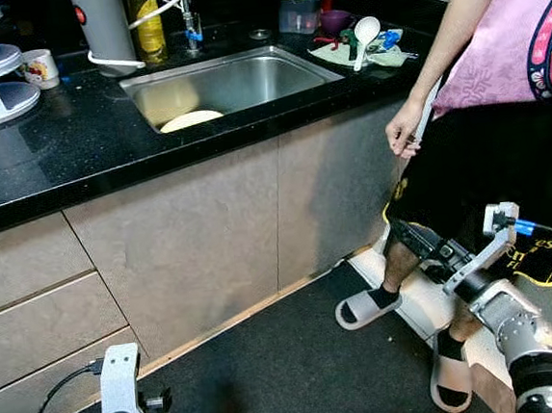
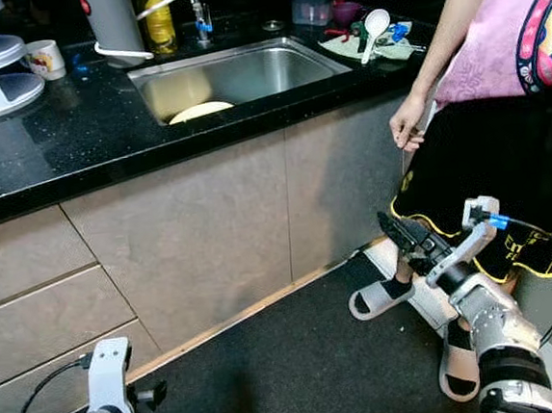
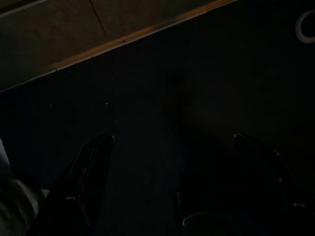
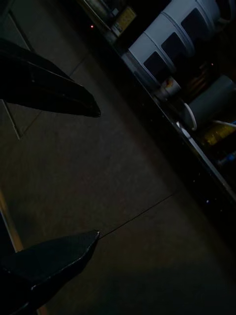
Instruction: Kitchen organization
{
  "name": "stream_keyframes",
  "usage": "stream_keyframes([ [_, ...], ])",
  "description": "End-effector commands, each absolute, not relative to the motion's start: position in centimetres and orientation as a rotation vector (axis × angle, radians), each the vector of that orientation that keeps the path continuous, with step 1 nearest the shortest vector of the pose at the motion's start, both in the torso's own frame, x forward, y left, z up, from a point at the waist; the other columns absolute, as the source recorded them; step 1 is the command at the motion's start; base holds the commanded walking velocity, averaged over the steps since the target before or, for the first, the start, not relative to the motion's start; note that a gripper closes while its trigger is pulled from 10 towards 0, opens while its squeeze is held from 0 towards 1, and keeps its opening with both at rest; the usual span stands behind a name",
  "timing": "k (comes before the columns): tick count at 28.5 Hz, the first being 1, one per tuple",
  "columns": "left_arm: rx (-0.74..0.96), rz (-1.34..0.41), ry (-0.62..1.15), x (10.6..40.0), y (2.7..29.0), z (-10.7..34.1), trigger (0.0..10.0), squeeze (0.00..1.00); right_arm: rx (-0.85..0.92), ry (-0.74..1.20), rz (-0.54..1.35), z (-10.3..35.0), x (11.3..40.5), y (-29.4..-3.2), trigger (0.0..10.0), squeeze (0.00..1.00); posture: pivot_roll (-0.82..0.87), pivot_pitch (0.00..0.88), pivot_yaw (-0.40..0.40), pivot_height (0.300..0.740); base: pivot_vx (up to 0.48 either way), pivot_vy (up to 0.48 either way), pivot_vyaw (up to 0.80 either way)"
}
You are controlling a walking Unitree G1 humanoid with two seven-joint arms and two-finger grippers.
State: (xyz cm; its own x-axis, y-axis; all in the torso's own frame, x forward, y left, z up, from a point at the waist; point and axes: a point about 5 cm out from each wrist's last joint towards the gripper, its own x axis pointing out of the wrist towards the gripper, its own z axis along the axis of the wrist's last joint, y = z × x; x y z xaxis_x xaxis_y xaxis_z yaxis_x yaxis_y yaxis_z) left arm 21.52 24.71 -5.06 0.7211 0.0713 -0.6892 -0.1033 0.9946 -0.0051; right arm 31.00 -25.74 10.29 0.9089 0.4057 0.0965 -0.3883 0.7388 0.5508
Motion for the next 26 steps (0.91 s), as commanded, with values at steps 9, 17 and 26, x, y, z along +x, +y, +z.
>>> stream_keyframes([
  [9,-0.022,0.113,0.73,20.9,26.3,-4.8,10.0,0.0,0.465,0.101,0.549,10.1,31.3,-22.8,10.0,0.0,-0.04,0.0,-0.03,0.74,0.0,0.0,0.0],
  [17,0.018,0.057,0.51,24.6,26.3,-1.6,10.0,0.0,0.349,0.104,0.575,11.1,32.0,-21.0,10.0,0.0,-0.02,0.0,-0.035,0.74,0.0,0.0,0.0],
  [26,0.024,-0.009,0.047,31.0,23.0,7.4,10.0,0.0,0.165,0.108,0.445,11.9,33.6,-18.8,10.0,0.0,-0.01,0.0,-0.037,0.74,0.0,0.0,0.0],
])
